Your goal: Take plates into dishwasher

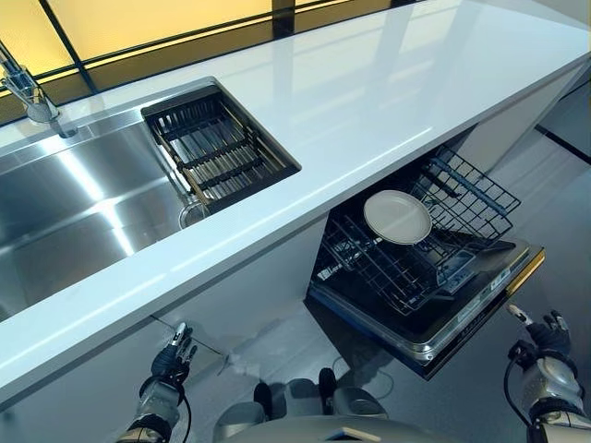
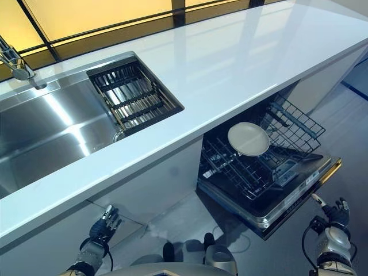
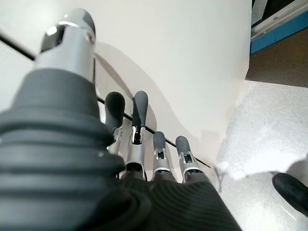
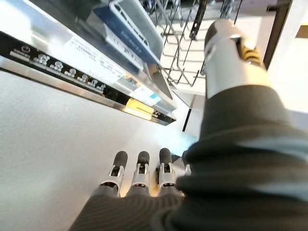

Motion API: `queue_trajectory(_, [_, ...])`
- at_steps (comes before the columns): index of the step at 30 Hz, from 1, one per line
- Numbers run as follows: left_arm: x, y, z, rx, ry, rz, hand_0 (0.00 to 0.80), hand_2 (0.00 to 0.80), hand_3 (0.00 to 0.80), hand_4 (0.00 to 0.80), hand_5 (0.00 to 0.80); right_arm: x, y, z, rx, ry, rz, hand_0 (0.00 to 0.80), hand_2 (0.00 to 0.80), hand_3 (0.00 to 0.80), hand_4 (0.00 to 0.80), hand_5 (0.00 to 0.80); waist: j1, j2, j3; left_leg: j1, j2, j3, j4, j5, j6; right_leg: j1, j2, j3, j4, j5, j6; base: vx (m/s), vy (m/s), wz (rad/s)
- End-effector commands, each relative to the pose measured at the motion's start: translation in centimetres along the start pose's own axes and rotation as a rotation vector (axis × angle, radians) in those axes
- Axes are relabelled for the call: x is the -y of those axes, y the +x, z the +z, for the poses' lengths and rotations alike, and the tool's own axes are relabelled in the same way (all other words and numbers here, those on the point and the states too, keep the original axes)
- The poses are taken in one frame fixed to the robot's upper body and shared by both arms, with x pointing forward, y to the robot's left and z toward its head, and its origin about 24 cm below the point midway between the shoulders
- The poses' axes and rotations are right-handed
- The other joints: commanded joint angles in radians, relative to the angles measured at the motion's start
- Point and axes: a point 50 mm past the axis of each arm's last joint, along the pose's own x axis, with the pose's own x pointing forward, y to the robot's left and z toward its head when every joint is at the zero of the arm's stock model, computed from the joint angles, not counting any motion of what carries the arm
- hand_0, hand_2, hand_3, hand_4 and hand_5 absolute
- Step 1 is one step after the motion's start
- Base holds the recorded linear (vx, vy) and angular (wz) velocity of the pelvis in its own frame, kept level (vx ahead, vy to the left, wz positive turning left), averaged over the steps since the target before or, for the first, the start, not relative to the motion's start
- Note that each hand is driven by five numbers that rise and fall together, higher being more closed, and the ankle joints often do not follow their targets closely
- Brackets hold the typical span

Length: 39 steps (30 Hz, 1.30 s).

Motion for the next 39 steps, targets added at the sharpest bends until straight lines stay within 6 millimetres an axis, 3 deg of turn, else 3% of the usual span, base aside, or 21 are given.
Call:
queue_trajectory(1, [2.4,1.2,4.1,0.135,0.001,-0.075,0.0,0.0,0.0,0.0,0.0,0.4,0.9,2.9,0.082,0.048,-0.042,0.0,0.0,0.0,0.0,0.0,0.035,0.019,0.016,0.027,-0.037,-0.011,0.006,-0.055,0.017,-0.07,0.045,-0.077,0.178,0.009,0.046,-0.234,-0.116,-0.33])
queue_trajectory(2, [2.2,1.1,4.6,0.158,-0.007,-0.072,0.0,0.0,0.0,0.0,0.0,-0.2,0.8,2.5,0.071,0.049,-0.042,0.0,0.0,0.0,0.0,0.0,0.042,0.039,0.022,0.01,-0.015,0.002,0.014,-0.042,0.026,-0.085,0.029,-0.06,0.321,-0.016,0.044,-0.211,-0.122,-0.5])
queue_trajectory(4, [2.3,1.1,4.9,0.173,-0.015,-0.08,0.0,0.0,0.0,0.0,0.0,-0.4,0.7,1.8,0.049,0.07,-0.039,0.0,0.0,0.0,0.0,0.0,0.045,0.046,0.021,-0.01,-0.009,-0.003,0.03,-0.042,0.034,-0.093,0.018,-0.033,0.361,-0.051,0.036,-0.184,-0.168,-0.38])
queue_trajectory(5, [2.8,1.2,5.5,0.194,-0.034,-0.103,0.0,0.0,0.0,0.0,0.0,-1.0,0.5,1.2,0.038,0.09,-0.045,0.0,0.0,0.0,0.0,0.0,0.057,0.044,0.015,-0.043,-0.008,-0.009,0.05,-0.038,0.03,-0.054,0.004,-0.028,0.268,-0.094,0.018,-0.158,-0.241,0.06])
queue_trajectory(8, [4.2,1.6,6.7,0.244,-0.085,-0.127,0.0,0.0,0.0,0.0,0.0,-2.9,0.5,0.9,0.017,0.131,-0.009,0.0,0.0,0.0,0.0,0.0,0.075,0.034,0.021,-0.088,-0.011,0.002,0.076,-0.038,0.011,-0.004,-0.002,-0.038,0.13,-0.086,0.018,-0.176,-0.209,0.04])
queue_trajectory(11, [7.0,1.9,8.9,0.306,-0.154,-0.21,0.0,0.0,0.0,0.0,0.0,-6.1,0.8,2.3,0.002,0.193,0.077,0.0,0.0,0.0,0.0,0.0,0.087,0.044,0.057,-0.138,-0.004,0.002,0.091,-0.027,-0.001,-0.026,0.005,-0.033,0.096,-0.082,0.008,-0.302,-0.192,0.02])
queue_trajectory(13, [8.2,2.0,9.2,0.32,-0.148,-0.262,0.0,0.0,0.0,0.0,0.0,-7.2,0.8,2.5,-0.006,0.233,0.127,0.0,0.0,0.0,0.0,0.0,0.092,0.053,0.074,-0.155,-0.006,-0.011,0.086,-0.016,-0.004,-0.037,0.009,-0.035,0.092,-0.083,0.003,-0.217,-0.141,0.05])
queue_trajectory(19, [8.5,1.9,9.8,0.352,-0.142,-0.332,0.0,0.0,0.0,0.0,0.0,-7.8,0.3,0.8,-0.054,0.265,0.227,0.0,0.0,0.0,0.0,0.0,0.088,0.09,0.095,-0.146,-0.022,-0.058,0.053,-0.002,-0.004,-0.048,0.014,-0.048,0.093,-0.097,-0.008,-0.094,-0.079,0.09])
queue_trajectory(25, [9.0,1.8,9.8,0.359,-0.158,-0.371,0.0,0.0,0.0,0.0,0.0,-8.6,-0.2,0.0,-0.077,0.283,0.357,0.0,0.0,0.0,0.0,0.0,0.083,0.124,0.106,-0.138,-0.03,-0.077,0.046,0.0,0.0,-0.063,0.007,-0.056,0.122,-0.112,-0.013,-0.05,-0.01,0.09])
queue_trajectory(34, [10.0,1.9,9.2,0.352,-0.173,-0.422,0.0,0.0,0.0,0.0,0.0,-12.5,-0.7,2.8,0.039,0.253,0.62,0.0,0.0,0.0,0.0,0.0,0.085,0.166,0.129,-0.145,-0.047,-0.09,0.06,0.0,0.001,-0.088,-0.014,-0.061,0.164,-0.129,-0.017,-0.056,0.019,0.05])
queue_trajectory(39, [9.5,1.9,8.6,0.331,-0.167,-0.411,0.0,0.0,0.0,0.0,0.0,-16.4,-2.2,5.6,0.169,0.258,0.918,0.0,0.0,0.0,0.0,0.0,0.086,0.177,0.127,-0.125,-0.055,-0.097,0.048,0.004,0.004,-0.078,-0.024,-0.066,0.167,-0.13,-0.017,-0.001,0.026,0.01])
